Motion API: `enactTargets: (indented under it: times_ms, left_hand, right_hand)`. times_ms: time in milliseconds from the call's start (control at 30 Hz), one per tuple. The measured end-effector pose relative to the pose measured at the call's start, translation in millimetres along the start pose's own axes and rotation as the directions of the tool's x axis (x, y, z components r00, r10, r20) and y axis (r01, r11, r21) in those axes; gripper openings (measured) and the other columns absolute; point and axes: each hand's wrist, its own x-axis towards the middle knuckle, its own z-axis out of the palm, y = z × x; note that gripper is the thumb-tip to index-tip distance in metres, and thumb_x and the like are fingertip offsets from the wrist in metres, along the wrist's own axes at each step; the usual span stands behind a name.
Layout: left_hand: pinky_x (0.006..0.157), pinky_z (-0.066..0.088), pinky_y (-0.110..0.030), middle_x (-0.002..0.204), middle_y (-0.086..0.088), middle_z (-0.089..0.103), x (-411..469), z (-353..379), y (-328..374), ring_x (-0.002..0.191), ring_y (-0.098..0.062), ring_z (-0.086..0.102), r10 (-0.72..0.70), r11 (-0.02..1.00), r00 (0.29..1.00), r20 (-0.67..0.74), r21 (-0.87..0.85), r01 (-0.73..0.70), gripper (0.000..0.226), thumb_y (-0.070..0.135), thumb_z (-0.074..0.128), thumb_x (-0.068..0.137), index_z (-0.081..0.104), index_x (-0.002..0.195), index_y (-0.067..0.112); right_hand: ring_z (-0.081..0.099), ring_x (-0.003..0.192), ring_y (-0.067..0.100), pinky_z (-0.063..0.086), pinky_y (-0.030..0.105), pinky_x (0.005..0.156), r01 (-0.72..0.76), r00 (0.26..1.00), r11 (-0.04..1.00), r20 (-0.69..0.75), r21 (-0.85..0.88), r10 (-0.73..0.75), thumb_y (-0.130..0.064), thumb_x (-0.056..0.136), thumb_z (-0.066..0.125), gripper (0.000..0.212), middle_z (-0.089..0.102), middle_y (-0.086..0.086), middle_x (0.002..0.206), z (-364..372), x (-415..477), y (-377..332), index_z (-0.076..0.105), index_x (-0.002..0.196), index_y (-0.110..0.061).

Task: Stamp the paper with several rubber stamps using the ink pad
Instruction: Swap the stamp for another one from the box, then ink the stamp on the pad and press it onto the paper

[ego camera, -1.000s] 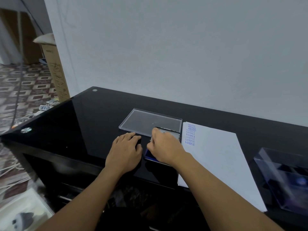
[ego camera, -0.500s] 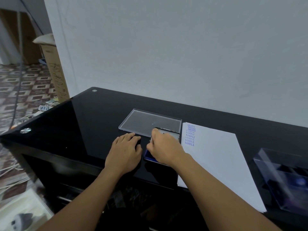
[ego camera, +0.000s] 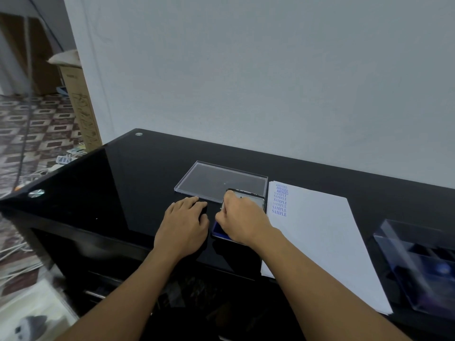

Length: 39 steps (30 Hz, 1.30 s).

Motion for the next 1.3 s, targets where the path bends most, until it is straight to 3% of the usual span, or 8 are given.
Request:
enactTargets:
  times_ms: [633,733,833,900,967,1100,1200,1300]
  left_hand:
    - [0.123,0.019,-0.041,0.157,0.002,0.038,-1.3,-0.6,1.0,0.146,-0.015,0.030,0.004,1.000,1.000,0.012,0.011,-0.005,0.046,0.033,0.037,0.104,0.045,0.148,0.023]
    - [0.123,0.020,-0.041,0.157,0.001,0.038,-2.0,-1.7,1.1,0.146,-0.015,0.029,-0.003,1.000,1.000,0.015,0.008,0.002,0.046,0.033,0.037,0.104,0.046,0.148,0.024]
    - [0.123,0.020,-0.041,0.157,0.002,0.039,-2.0,-3.2,0.8,0.146,-0.015,0.030,-0.020,0.999,1.000,0.018,-0.024,0.020,0.045,0.033,0.039,0.103,0.048,0.147,0.024]
    - [0.123,0.020,-0.040,0.156,0.002,0.040,-1.3,-5.1,1.8,0.146,-0.016,0.031,-0.026,0.999,1.000,0.018,-0.046,0.026,0.045,0.032,0.042,0.102,0.050,0.145,0.024]
    - [0.119,0.026,-0.037,0.151,0.003,0.047,0.6,-9.4,3.3,0.141,-0.017,0.039,-0.041,0.996,0.999,0.005,-0.080,0.041,0.041,0.029,0.048,0.100,0.056,0.140,0.022]
    - [0.091,0.045,-0.033,0.116,0.006,0.066,10.5,-19.7,9.0,0.113,-0.021,0.060,-0.156,0.957,0.987,0.027,-0.245,0.157,0.024,0.023,0.053,0.093,0.070,0.110,0.021]
    - [0.099,0.046,-0.038,0.125,0.004,0.064,20.5,-27.6,21.6,0.113,-0.020,0.058,-0.224,0.926,0.974,0.041,-0.303,0.226,0.029,0.024,0.051,0.093,0.068,0.116,0.022]
    - [0.099,0.043,-0.035,0.129,0.000,0.059,36.1,-36.0,44.0,0.117,-0.021,0.055,-0.154,0.930,0.988,0.016,-0.335,0.150,0.030,0.024,0.050,0.097,0.064,0.123,0.018]
  right_hand:
    - [0.057,0.074,0.030,0.049,0.040,0.064,0.006,0.999,0.999,0.032,0.042,-0.007,-0.027,0.098,0.045,0.013,0.060,0.009,0.081,-2.8,-8.3,-0.6,0.042,0.097,-0.014]
    - [0.055,0.075,0.028,0.042,0.037,0.064,-0.038,0.999,0.986,0.031,0.164,0.034,-0.028,0.101,0.041,0.015,0.058,0.006,0.082,-13.7,-9.8,1.5,0.041,0.095,-0.014]
    - [0.056,0.075,0.022,0.040,0.034,0.063,-0.160,0.983,0.889,-0.009,0.429,0.181,-0.028,0.100,0.044,0.016,0.060,0.004,0.084,-33.1,-8.0,16.3,0.044,0.096,-0.012]
    - [0.052,0.068,0.017,0.041,0.033,0.063,-0.208,0.971,0.840,0.000,0.501,0.241,-0.028,0.097,0.049,0.018,0.065,0.007,0.085,-48.6,-8.1,32.0,0.048,0.092,-0.010]
    - [0.051,0.063,0.012,0.041,0.029,0.061,-0.217,0.969,0.837,0.007,0.503,0.247,-0.028,0.096,0.053,0.019,0.071,0.005,0.082,-64.1,-12.4,47.9,0.053,0.091,-0.009]
    - [0.051,0.061,0.008,0.038,0.021,0.055,-0.213,0.968,0.850,-0.016,0.481,0.252,-0.030,0.094,0.061,0.019,0.074,-0.001,0.074,-93.1,-24.5,79.1,0.060,0.092,-0.011]
    - [0.050,0.066,0.011,0.038,0.026,0.061,-0.255,0.960,0.861,0.010,0.440,0.280,-0.030,0.093,0.061,0.020,0.074,0.000,0.071,-103.4,-27.7,98.2,0.061,0.093,-0.010]
    - [0.053,0.066,0.010,0.039,0.026,0.062,-0.296,0.950,0.883,0.016,0.364,0.312,-0.028,0.093,0.058,0.018,0.071,-0.002,0.067,-107.2,-26.9,110.5,0.062,0.093,-0.011]
